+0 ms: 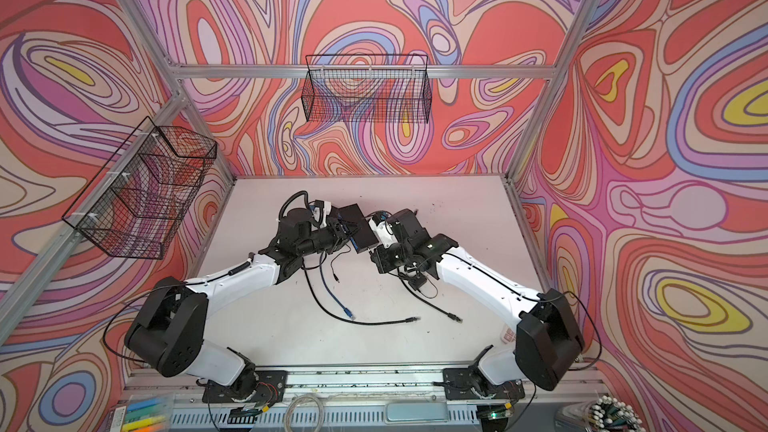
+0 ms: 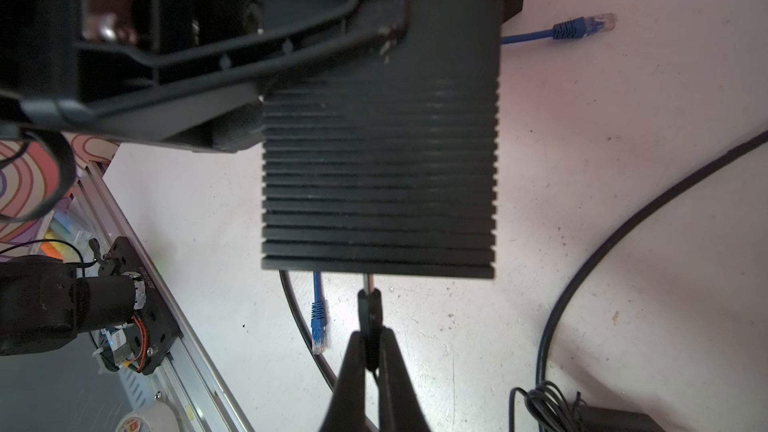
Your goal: Insert the plug into the switch port
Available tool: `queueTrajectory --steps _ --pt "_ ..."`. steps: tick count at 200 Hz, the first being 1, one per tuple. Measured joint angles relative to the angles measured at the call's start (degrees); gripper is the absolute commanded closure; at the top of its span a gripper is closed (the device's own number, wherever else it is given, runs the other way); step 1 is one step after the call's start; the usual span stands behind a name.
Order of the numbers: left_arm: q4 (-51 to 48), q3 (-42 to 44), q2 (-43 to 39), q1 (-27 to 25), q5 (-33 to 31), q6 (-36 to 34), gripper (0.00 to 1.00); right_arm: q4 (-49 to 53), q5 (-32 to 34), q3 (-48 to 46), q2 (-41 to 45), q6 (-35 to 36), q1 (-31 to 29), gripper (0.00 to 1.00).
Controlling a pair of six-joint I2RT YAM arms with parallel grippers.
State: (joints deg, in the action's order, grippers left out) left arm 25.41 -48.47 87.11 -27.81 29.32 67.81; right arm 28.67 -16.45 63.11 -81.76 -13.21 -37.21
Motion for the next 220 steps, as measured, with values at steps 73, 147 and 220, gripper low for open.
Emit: queueTrajectory --steps 73,147,220 --pt "1.9 0.4 0.1 0.0 -0.2 0.3 0.87 0.1 -0.6 0.7 -0.2 -0.4 0.0 1.0" --pt "2.5 1.0 0.1 0.0 -0.5 0.8 0.87 0.1 -1.2 1.0 -1.2 -0.7 0.0 1.0" --pt "3.6 1.4 0.1 0.0 -0.5 1.9 0.86 -0.6 -1.3 1.2 -1.7 -0.9 0.0 1.0"
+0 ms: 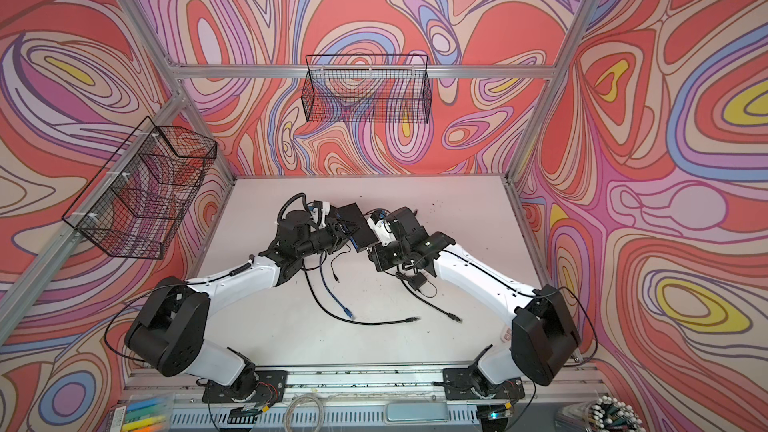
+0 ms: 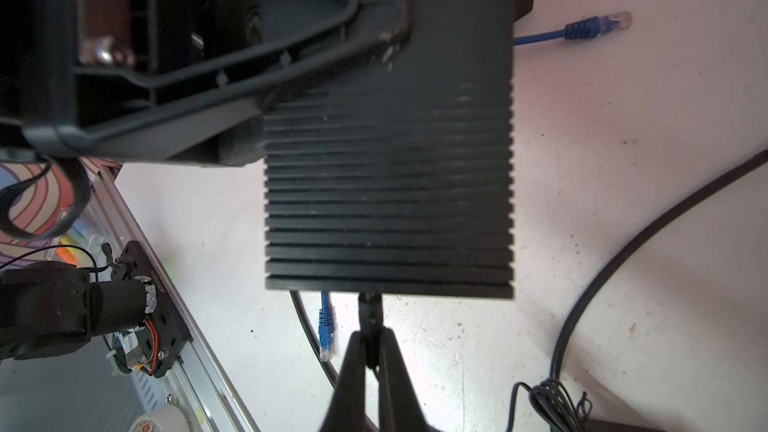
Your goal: Insert the plug into the switch port
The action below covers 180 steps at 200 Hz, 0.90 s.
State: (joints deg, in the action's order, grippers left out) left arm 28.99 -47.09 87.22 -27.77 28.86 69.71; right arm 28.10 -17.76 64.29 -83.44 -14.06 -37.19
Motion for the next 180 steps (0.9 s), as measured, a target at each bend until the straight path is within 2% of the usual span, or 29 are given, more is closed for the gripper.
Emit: queueTrajectory --steps 180 --pt "4.9 3.0 0.0 0.5 -0.2 0.6 0.88 -0.2 0.3 1.3 -0.7 -3.0 -0.1 1.0"
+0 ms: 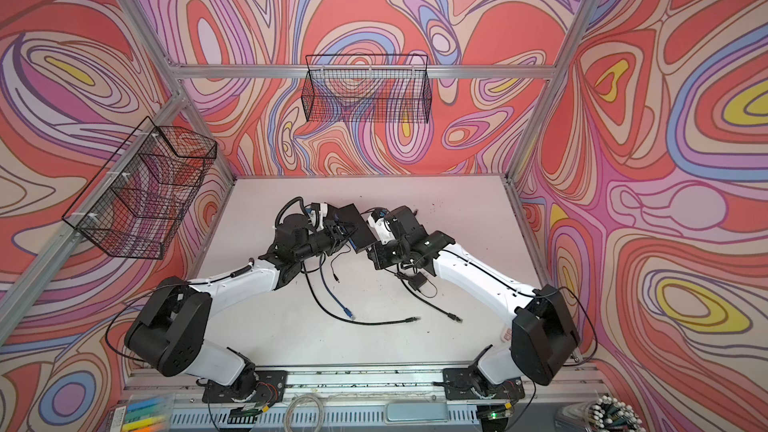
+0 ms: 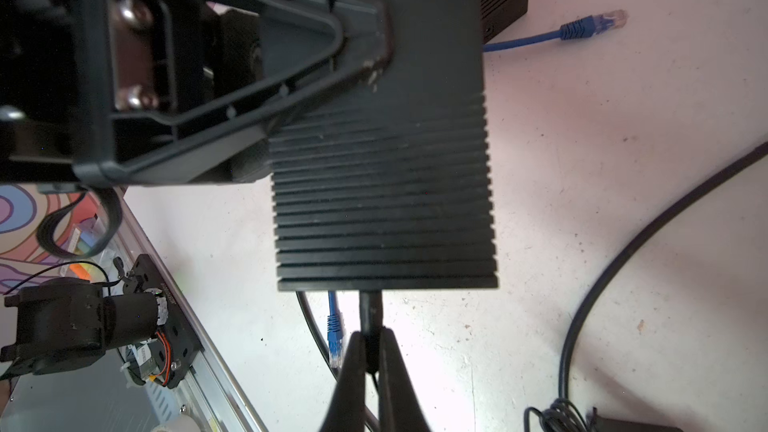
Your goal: Insert the plug into the switch port
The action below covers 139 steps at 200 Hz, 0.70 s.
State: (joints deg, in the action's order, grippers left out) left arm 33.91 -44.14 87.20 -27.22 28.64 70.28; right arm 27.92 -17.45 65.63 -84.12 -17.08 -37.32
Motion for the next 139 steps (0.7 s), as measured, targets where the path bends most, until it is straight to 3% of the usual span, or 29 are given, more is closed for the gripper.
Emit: queueTrajectory --steps 139 --pt "2.1 0.9 0.0 0.2 0.0 -0.2 0.89 0.0 -0.2 0.7 -0.4 -1.4 0.0 1.0"
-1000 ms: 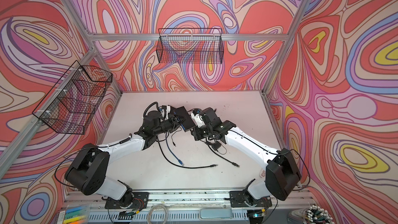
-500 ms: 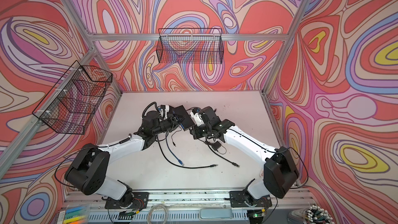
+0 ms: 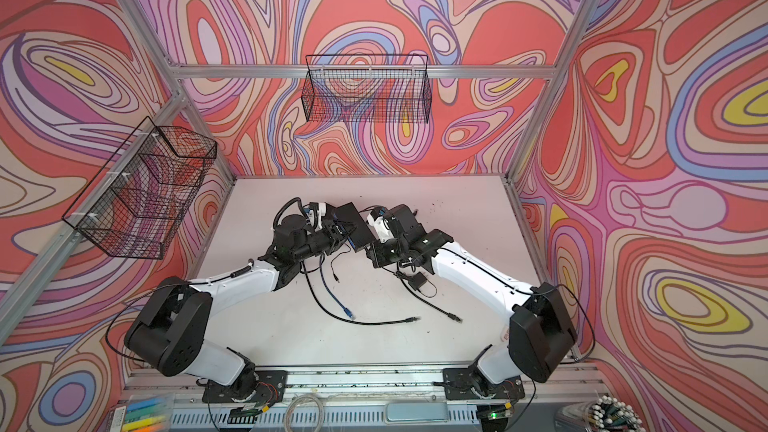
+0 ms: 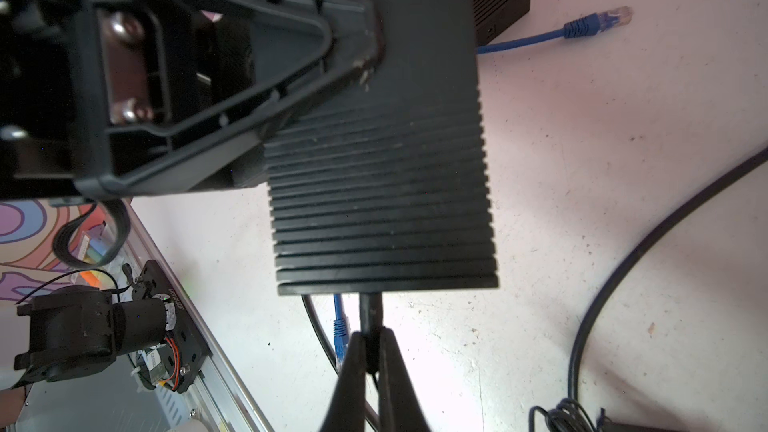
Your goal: Insert the plug into the switch port
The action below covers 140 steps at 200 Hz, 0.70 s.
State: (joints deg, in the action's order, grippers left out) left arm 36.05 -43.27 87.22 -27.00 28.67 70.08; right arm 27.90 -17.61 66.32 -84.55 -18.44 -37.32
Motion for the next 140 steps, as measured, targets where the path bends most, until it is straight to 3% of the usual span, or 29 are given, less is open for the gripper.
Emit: queueTrajectory --steps 140 --pt "2.1 0.6 0.0 -0.1 -1.1 -1.4 0.9 -1.5 0.1 0.2 -0.5 -2.1 0.2 1.0"
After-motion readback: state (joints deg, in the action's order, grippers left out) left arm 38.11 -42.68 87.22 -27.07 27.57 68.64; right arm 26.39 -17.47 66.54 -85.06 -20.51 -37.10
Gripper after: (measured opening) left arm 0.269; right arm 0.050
